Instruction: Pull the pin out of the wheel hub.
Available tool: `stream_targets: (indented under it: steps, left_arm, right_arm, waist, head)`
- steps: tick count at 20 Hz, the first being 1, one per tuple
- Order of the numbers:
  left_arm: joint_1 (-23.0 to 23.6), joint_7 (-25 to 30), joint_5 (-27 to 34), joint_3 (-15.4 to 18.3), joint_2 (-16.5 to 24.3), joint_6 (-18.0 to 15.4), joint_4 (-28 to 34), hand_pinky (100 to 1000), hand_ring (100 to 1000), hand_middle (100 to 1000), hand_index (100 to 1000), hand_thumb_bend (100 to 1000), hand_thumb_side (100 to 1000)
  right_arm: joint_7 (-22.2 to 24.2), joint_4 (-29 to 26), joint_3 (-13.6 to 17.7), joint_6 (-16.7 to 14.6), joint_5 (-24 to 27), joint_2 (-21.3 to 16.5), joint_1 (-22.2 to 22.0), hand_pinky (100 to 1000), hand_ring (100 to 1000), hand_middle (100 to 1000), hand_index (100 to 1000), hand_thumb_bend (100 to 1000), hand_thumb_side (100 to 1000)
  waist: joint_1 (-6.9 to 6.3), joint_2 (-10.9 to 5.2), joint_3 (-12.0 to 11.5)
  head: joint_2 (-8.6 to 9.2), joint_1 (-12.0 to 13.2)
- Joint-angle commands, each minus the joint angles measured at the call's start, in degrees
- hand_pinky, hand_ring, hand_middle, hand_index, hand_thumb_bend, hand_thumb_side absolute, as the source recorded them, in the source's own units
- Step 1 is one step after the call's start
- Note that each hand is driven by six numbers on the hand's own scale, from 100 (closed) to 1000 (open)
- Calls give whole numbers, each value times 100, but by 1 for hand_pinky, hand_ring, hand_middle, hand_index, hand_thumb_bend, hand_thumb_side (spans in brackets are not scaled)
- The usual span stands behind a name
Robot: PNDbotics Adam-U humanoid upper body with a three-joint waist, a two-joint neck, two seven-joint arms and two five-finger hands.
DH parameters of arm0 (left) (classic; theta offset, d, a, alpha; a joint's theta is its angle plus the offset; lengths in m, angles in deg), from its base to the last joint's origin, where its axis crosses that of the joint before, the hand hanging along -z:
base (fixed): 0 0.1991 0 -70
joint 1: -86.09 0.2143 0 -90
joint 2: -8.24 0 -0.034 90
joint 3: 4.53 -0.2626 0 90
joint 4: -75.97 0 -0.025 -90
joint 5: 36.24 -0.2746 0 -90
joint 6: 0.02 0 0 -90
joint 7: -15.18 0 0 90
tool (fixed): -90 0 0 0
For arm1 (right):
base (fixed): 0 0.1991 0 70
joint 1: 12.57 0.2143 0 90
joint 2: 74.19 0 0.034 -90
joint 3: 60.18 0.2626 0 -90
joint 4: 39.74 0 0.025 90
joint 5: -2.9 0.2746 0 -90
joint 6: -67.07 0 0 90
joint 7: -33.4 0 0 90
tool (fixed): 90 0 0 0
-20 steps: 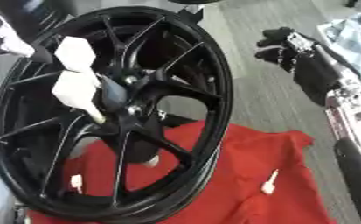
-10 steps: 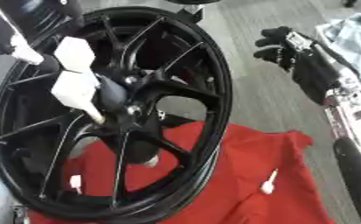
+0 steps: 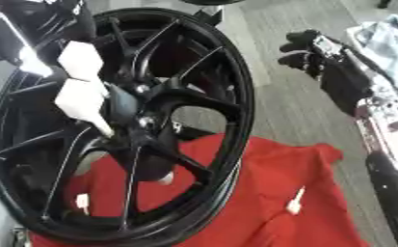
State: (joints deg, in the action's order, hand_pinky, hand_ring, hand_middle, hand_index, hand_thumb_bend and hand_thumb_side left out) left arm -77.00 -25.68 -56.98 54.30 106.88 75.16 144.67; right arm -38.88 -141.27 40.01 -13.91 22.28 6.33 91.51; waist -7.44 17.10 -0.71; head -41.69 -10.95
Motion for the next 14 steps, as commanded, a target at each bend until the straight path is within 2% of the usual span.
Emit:
stream_targets:
  steps: [1,8,12,14]
  left_arm:
    - [-100,283,-41,-9,55,-361,-30,840,812,751,781,493,194]
    - [-86,283,-56,-85,-18,-437,-140,826,797,728,741,438,180]
    - [-75,283,41,-49,-28,-399,-125,807,777,687,635,335,132]
    - [-72,283,103,-47,-31,-353,-113,798,761,655,550,270,100]
  right_arm:
    - [20,-36,31,-19,-28,-114,53,934,768,743,833,100,759]
    - [23,-36,31,-18,-22,-113,60,934,768,743,833,100,759]
    - [23,-35,30,-14,-25,-112,63,935,768,743,833,100,759]
    - [24,-36,29,-13,-24,-113,67,935,768,743,833,100,759]
  waist:
    - [56,-116,10]
    - [56,-115,24]
    - [52,-112,32]
    - [51,-110,35]
  head:
    - [44,10]
    - [43,36]
    - [33,35]
    - [29,35]
